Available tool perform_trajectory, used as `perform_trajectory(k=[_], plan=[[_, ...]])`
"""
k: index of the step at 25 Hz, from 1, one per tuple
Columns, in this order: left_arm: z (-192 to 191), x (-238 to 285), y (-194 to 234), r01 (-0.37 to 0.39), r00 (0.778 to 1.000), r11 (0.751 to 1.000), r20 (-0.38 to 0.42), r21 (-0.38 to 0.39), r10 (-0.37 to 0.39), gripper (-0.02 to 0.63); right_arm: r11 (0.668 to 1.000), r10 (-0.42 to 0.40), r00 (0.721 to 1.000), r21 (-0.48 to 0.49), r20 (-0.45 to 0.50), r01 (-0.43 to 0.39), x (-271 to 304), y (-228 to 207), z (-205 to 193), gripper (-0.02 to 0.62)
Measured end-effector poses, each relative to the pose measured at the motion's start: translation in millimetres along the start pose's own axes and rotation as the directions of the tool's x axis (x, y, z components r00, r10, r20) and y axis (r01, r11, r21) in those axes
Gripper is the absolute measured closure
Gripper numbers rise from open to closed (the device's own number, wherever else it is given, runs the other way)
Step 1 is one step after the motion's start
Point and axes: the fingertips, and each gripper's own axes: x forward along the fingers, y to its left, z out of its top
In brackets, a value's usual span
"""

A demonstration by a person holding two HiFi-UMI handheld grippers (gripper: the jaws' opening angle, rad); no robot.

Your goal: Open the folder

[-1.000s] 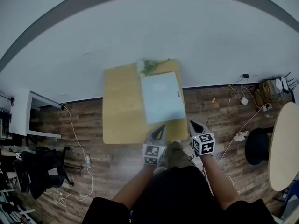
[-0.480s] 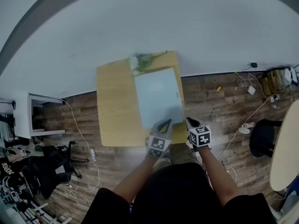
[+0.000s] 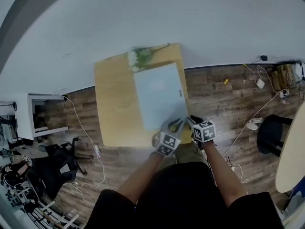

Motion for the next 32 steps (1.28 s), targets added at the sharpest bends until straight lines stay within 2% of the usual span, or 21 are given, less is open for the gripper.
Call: perform_trajectory(k=[5,7,10,12,19,28,32], plan=[[-12.4,22.3,-8.9,0.028,0.997,0.998,-0.071,0.06,-0.023,0.522,1.0,0.026,0.999,-0.008,-0.019,-0.026,-2.4,2.2,4.5,0.506],[-17.5,28.7,-12.6,0.031,0.994,0.992,-0.111,0.122,-0.017,0.498,0.999,0.038,0.999,-0.006,-0.024,-0.038,-2.2,1.1,4.6,0.503],[-24.9,37.6,-17.0,0.026,0.985,0.97,-0.169,0.244,0.016,0.471,0.999,0.052,0.998,-0.002,-0.029,-0.052,-2.5,-3.1,4.4,0.497],[-27.2,40.8,-18.2,0.018,0.982,0.959,-0.188,0.283,0.037,0.457,0.999,0.054,0.998,0.002,-0.03,-0.054,-3.4,-3.6,3.4,0.499],[-29.9,45.2,-16.6,-0.021,0.973,0.944,-0.211,0.329,0.095,0.453,0.998,0.057,0.998,0.0,-0.027,-0.057,1.6,-1.8,1.1,0.531],[-30.4,47.3,-14.3,-0.066,0.963,0.904,-0.211,0.422,0.169,0.451,0.999,0.039,0.999,-0.019,-0.029,-0.04,1.7,-2.8,0.6,0.535],[-31.8,48.8,-13.9,-0.066,0.964,0.907,-0.209,0.417,0.167,0.445,1.0,0.017,1.0,-0.01,-0.018,-0.017,-0.7,-5.9,0.8,0.563]])
